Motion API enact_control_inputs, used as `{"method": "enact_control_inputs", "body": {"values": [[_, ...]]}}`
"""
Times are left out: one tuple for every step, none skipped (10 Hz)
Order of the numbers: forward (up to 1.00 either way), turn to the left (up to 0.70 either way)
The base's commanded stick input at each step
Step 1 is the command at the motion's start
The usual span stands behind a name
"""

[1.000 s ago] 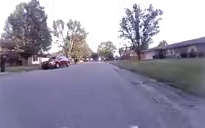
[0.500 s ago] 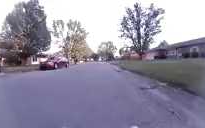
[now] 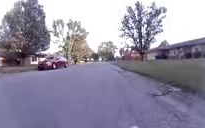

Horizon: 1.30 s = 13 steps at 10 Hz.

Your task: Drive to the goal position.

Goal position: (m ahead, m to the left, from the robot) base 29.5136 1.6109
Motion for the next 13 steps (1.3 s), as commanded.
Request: {"method": "enact_control_inputs", "body": {"values": [[1.00,0.00],[1.00,0.00],[1.00,0.00],[1.00,0.00],[1.00,0.00],[1.00,-0.08],[1.00,-0.22],[1.00,-0.37],[1.00,-0.36],[1.00,-0.23],[1.00,0.00],[1.00,0.00],[1.00,0.00]]}}
